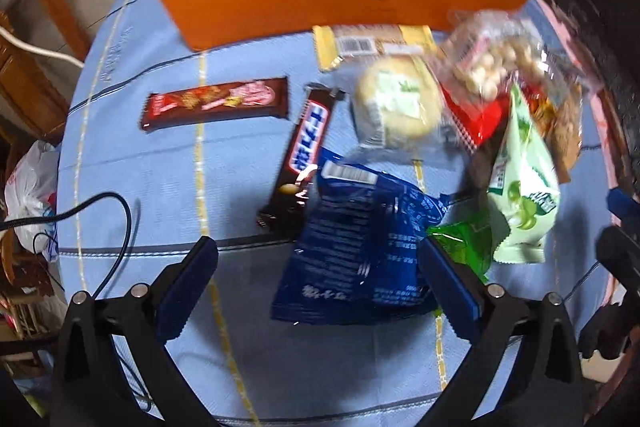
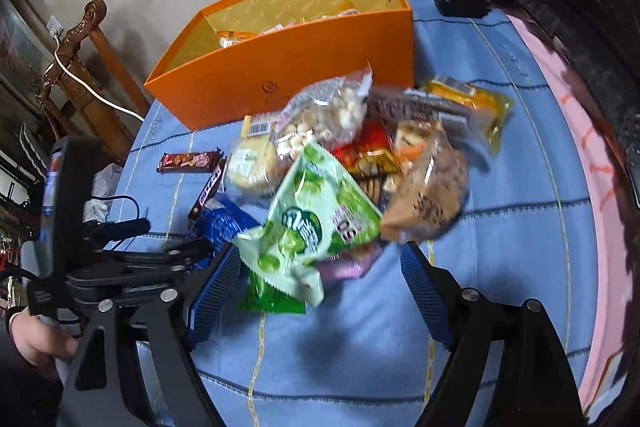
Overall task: Organize snacks
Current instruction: 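Grasp the blue chip bag with the left tool while the right tool grasps the green pea snack bag, then carry both bags into the orange box and open both tools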
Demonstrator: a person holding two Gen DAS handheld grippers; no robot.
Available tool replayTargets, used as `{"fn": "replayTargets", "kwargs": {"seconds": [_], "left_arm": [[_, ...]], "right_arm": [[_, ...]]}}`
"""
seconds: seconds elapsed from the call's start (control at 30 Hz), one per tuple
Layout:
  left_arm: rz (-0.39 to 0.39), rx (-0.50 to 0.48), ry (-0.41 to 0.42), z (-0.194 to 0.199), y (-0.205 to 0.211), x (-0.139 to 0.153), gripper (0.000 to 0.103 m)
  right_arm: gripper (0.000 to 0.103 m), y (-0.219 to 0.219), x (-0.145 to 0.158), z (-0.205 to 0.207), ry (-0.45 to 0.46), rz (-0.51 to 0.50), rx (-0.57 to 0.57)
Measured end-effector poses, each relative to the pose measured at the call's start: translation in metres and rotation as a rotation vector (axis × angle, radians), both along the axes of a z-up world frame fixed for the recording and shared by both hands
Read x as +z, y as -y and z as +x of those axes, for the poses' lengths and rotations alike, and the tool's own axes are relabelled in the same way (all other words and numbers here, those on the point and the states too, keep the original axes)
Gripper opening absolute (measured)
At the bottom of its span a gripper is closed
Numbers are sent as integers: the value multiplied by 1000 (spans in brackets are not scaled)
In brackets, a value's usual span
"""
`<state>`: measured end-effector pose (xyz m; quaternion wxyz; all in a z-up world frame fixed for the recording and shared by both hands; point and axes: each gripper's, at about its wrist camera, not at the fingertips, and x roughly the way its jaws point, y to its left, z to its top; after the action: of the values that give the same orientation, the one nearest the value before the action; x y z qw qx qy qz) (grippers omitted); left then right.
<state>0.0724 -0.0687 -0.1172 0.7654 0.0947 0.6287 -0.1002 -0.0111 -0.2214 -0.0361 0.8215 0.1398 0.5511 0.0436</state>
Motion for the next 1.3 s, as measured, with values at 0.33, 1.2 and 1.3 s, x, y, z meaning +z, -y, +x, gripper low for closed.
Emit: {"fn": "replayTargets", "kwargs": {"seconds": [0.33,1.2,1.3], "left_arm": [[-74,-69,-44,-1,14,-23,57],[-157,105,77,-41,-85,46,49],[-161,119,69,-41,-90,44,49]], "right_arm": [[83,5,-10,-18,-53,6,-23],[43,-45,-59,68,-199,-26,-57],[37,-49,-50,62,-172,-27,-19]]}}
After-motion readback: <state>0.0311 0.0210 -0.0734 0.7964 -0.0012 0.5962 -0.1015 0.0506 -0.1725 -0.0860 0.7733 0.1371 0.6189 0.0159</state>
